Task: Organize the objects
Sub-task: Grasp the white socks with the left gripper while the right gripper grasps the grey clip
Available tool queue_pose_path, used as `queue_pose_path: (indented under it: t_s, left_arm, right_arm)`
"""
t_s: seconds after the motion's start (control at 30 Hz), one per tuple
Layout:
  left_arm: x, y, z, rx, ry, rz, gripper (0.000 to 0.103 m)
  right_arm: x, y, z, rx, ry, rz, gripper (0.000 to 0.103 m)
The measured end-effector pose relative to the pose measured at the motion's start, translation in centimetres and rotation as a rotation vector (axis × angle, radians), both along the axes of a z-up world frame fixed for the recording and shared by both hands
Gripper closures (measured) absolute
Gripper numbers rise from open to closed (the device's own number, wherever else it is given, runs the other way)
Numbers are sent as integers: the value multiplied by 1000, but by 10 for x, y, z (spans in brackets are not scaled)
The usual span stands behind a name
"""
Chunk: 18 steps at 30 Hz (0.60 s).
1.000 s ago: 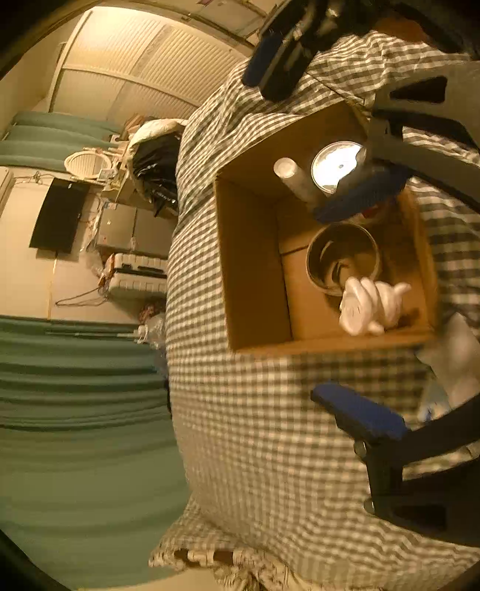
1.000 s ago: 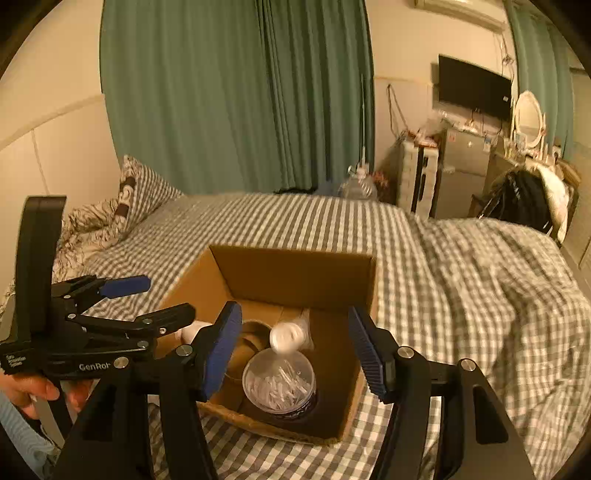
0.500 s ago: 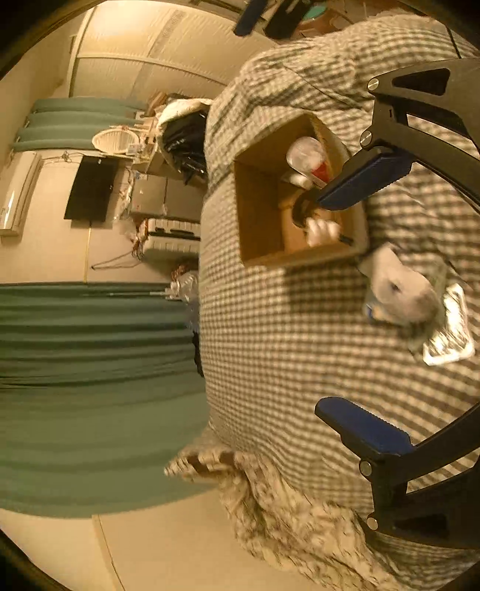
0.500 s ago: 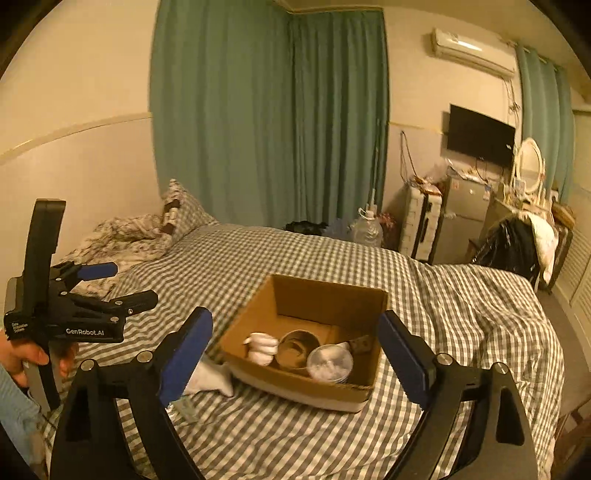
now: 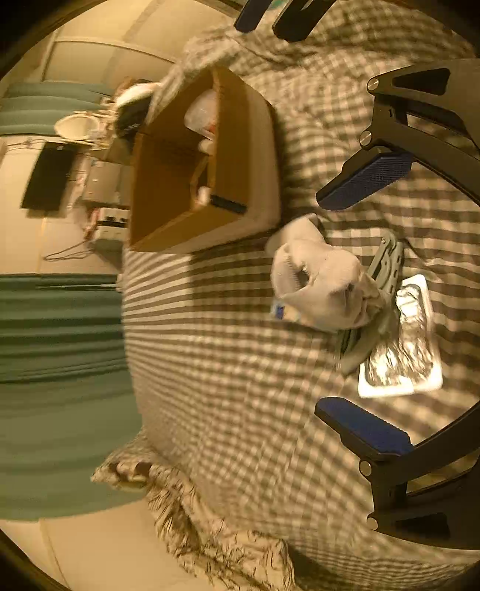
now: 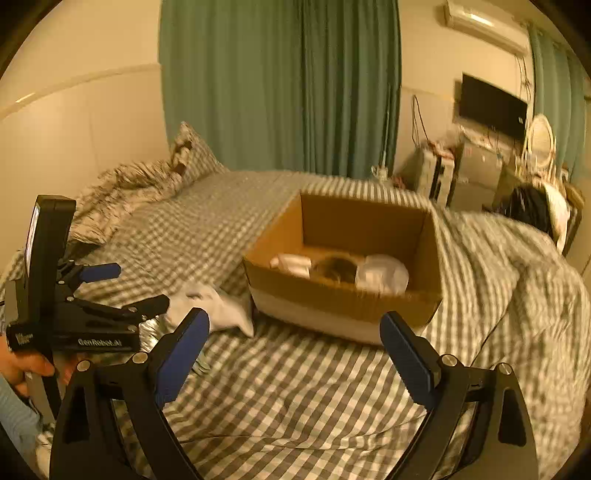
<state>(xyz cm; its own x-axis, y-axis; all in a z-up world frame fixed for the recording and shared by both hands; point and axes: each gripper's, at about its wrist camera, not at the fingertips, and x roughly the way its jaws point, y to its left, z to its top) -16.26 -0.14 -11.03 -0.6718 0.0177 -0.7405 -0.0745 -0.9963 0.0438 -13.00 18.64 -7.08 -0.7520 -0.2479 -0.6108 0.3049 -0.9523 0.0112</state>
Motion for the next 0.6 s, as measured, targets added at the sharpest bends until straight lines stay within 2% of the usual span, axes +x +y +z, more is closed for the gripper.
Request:
queue_pose_path:
  t_s: [0.17, 0.23, 0.27, 0.3, 0.33, 0.4, 0.47, 0.53, 0.6]
  left_arm:
    - [-28, 17, -38, -44, -39, -43, 3]
    - [-33, 20, -46, -60, -46, -38, 15]
    - [-35, 20, -48, -47, -57, -41, 27]
    - [-36, 20, -50, -20, -69, -44, 32]
    - [-34, 19, -50, -16, -66, -35, 34]
    - [-28, 17, -44, -14, -61, -26, 44]
    - [-19, 9, -31, 5, -59, -15, 46]
    - [-7, -1, -15, 22, -20, -7, 46]
    - [10, -14, 6, 4, 23, 11, 46]
  right_arm:
    - [-16, 11, -35, -13, -56, -17, 9]
    - [-20, 12, -46, 14, -63, -30, 9]
    - [-21, 12, -50, 27, -64, -34, 9]
    - [-21, 12, -55, 39, -65, -33, 9]
    - [-22, 11, -56, 43, -66, -33, 9]
    - [-22, 12, -62, 41, -75, -34, 9]
    - [-22, 13, -63, 30, -83, -34, 9]
    - [-18, 11, -60, 23, -81, -29, 9]
    - [-15, 3, -57, 20, -74, -12, 9]
